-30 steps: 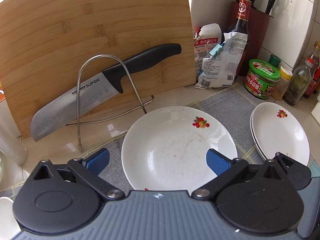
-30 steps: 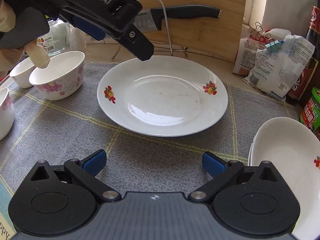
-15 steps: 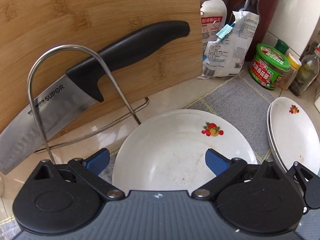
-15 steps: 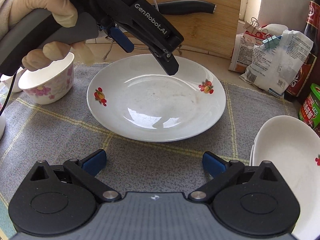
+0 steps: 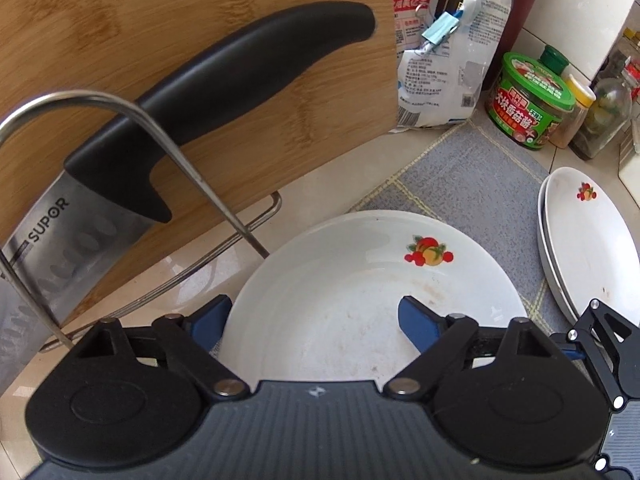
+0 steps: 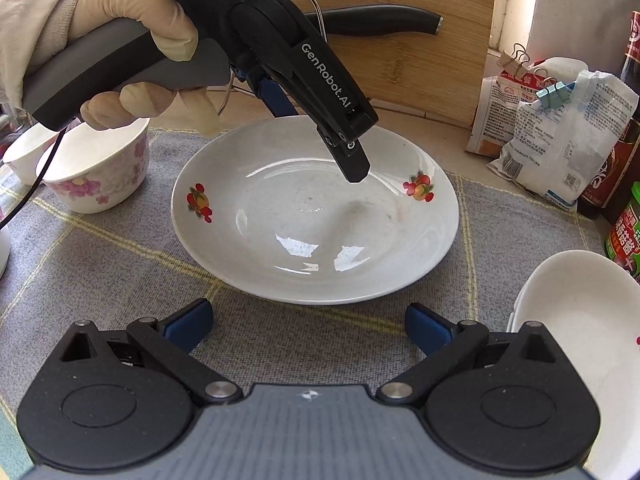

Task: Organize plates and bowls
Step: 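Grasp the rim of the flower-print plate with the left tool, then lift and carry the plate with the left tool toward the plate stack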

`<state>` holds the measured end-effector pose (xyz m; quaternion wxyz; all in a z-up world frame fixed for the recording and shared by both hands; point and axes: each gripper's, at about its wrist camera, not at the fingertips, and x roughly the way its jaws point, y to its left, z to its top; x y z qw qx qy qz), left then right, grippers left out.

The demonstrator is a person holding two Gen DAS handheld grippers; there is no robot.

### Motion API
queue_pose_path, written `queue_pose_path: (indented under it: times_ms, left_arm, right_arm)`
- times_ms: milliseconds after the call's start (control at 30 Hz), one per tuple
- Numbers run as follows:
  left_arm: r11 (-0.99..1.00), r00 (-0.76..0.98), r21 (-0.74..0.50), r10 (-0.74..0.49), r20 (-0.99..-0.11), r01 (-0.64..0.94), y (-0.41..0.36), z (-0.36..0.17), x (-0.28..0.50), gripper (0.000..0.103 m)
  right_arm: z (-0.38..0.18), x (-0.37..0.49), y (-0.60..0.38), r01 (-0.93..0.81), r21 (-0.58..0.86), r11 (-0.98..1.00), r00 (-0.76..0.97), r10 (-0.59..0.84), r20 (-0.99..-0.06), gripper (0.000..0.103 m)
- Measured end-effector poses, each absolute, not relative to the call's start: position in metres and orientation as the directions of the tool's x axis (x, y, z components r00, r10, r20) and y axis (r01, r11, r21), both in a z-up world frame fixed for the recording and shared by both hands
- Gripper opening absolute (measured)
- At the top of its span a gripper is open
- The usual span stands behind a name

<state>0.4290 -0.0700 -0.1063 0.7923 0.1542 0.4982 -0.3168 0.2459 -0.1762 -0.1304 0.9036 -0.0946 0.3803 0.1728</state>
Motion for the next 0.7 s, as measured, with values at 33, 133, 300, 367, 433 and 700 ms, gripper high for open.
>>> queue_pose_path:
  times_ms: [33, 133, 300, 367, 433, 700]
  left_arm:
    - [0.742, 0.293, -0.071, -0.349, -0.89, 0.667, -0.07, -0.106, 0.43, 0.089]
    - [0.711, 0.258, -0.073, -0.346, -0.902, 0.7, -0.071, -0.105, 0.433, 0.088]
    - [0.667, 0.214, -0.073, -0.339, -0.916, 0.741, -0.07, -0.104, 0.437, 0.082]
    - [0.656, 0.203, -0.072, -0.334, -0.921, 0.751, -0.071, -0.104, 0.438, 0.08]
    - [0.646, 0.193, -0.073, -0.331, -0.924, 0.76, -0.072, -0.105, 0.439, 0.08]
    - [0.627, 0.169, -0.074, -0.32, -0.932, 0.776, -0.075, -0.111, 0.442, 0.077]
  right_arm:
    - [-0.13, 0.246, -0.176, -0.386, -0.039, 0.922, 0.65, 0.242, -0.72, 0.103]
    - [-0.13, 0.246, -0.176, -0.392, -0.042, 0.919, 0.649, 0.244, -0.72, 0.103]
    - [-0.13, 0.247, -0.177, -0.395, -0.054, 0.917, 0.658, 0.241, -0.714, 0.103]
    - [-0.129, 0.248, -0.177, -0.395, -0.063, 0.916, 0.662, 0.237, -0.711, 0.103]
    - [-0.129, 0.249, -0.177, -0.402, -0.063, 0.913, 0.661, 0.242, -0.71, 0.103]
    - [-0.13, 0.253, -0.177, -0.412, -0.06, 0.909, 0.665, 0.255, -0.702, 0.103]
